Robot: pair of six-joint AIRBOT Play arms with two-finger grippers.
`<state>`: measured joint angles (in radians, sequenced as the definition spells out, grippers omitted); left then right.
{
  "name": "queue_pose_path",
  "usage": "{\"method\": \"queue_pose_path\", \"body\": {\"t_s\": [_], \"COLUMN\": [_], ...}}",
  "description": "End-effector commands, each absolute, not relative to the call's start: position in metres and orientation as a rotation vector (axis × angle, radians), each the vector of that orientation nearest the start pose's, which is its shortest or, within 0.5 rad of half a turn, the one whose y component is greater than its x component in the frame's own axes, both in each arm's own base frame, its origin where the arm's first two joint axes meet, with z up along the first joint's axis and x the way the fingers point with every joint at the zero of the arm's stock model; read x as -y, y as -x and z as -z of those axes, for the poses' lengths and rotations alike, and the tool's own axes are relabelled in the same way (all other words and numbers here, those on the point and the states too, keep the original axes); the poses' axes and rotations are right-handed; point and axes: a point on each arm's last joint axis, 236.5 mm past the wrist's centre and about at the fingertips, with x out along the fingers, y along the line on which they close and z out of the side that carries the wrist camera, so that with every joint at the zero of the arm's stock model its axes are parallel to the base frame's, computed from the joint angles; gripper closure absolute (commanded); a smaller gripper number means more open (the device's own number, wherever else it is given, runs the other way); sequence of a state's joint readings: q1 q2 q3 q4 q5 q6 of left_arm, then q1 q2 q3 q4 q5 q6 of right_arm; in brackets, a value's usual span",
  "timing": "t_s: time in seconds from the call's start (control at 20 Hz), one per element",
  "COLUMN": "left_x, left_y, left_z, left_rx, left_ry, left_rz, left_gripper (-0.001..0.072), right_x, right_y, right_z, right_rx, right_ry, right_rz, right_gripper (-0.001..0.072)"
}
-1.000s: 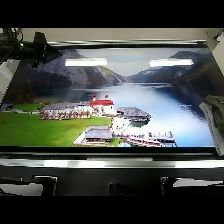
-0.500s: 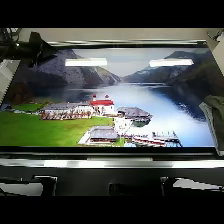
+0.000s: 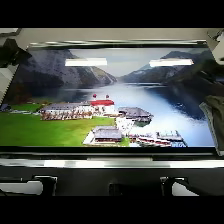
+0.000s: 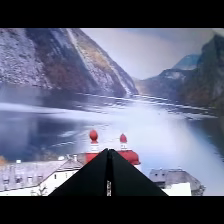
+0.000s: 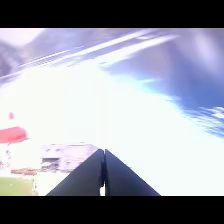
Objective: Fold the clothes and pants, and hang the long-sleeved shirts on hangers.
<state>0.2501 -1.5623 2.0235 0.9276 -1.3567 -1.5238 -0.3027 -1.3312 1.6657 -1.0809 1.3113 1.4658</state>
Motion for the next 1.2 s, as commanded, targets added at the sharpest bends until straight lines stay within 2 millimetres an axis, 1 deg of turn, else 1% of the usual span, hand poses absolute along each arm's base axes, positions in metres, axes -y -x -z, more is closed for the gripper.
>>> {"method": "queue_pose_path", "body": {"t_s": [0.0,0.1,0.15,0.25,0.35,0.55,0.7,0.9,1.15], "left_x": [-0.011,-0.008,-0.007,-0.007,-0.007,-0.006,-0.007,-0.008,-0.008], "left_y": [-0.505,-0.507,-0.507,-0.507,-0.507,-0.506,-0.509,-0.512,-0.513], "left_z": [-0.230,-0.231,-0.231,-0.230,-0.230,-0.226,-0.218,-0.211,-0.210], "left_rx": [-0.789,-0.781,-0.782,-0.786,-0.787,-0.802,-0.816,-0.830,-0.832], "left_ry": [0.356,0.353,0.351,0.344,0.344,0.346,0.352,0.357,0.358], "left_rz": [0.257,0.262,0.264,0.259,0.259,0.263,0.262,0.261,0.261], "left_gripper": [0.0684,0.0684,0.0684,0.0683,0.0682,0.0681,0.0681,0.0681,0.0681], "right_x": [-0.081,-0.110,-0.118,-0.125,-0.125,-0.125,-0.125,-0.125,-0.125], "right_y": [-0.454,-0.453,-0.454,-0.457,-0.460,-0.461,-0.458,-0.459,-0.459], "right_z": [-0.207,-0.207,-0.207,-0.210,-0.214,-0.214,-0.211,-0.212,-0.212], "right_rx": [-0.833,-0.819,-0.805,-0.773,-0.754,-0.751,-0.771,-0.763,-0.764], "right_ry": [-0.218,-0.129,-0.081,-0.039,-0.046,-0.048,-0.044,-0.045,-0.045], "right_rz": [-0.311,-0.338,-0.338,-0.337,-0.337,-0.337,-0.339,-0.338,-0.338], "right_gripper": [0.0677,0.0677,0.0678,0.0678,0.0677,0.0676,0.0676,0.0676,0.0676]}}
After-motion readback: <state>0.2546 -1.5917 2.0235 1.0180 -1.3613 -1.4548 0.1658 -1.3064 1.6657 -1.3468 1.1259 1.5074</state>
